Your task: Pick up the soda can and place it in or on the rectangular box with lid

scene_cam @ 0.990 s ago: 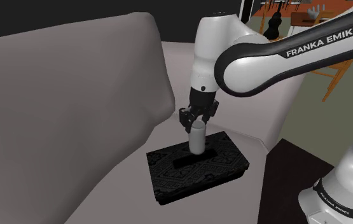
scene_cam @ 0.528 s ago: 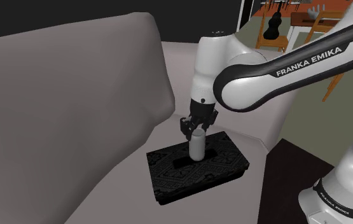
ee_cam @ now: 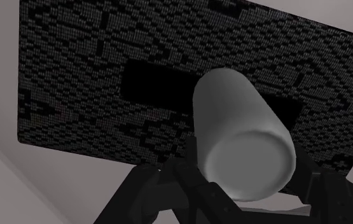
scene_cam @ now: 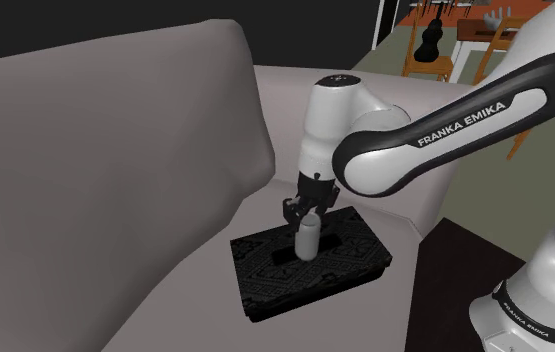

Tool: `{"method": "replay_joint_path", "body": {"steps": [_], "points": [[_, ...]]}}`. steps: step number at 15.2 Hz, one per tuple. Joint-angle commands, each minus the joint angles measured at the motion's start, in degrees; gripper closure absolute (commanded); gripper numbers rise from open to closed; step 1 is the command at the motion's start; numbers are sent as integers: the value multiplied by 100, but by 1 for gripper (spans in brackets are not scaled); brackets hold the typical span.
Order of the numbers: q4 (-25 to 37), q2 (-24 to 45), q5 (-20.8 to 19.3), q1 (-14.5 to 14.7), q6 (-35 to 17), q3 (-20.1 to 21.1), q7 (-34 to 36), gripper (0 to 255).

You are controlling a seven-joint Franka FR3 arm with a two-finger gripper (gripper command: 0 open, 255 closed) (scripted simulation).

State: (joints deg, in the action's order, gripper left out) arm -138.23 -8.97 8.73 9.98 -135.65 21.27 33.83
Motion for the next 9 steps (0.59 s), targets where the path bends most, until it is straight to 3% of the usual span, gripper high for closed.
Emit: {"method": "replay_joint_path", "body": {"steps": [1,8,9], "points": [[-66,57,-9,-1,-106,8,4,255],[-65,58,-10,-2,-106,9,5,255],[-69,48,-4,2,-103,12,8,0]]}}
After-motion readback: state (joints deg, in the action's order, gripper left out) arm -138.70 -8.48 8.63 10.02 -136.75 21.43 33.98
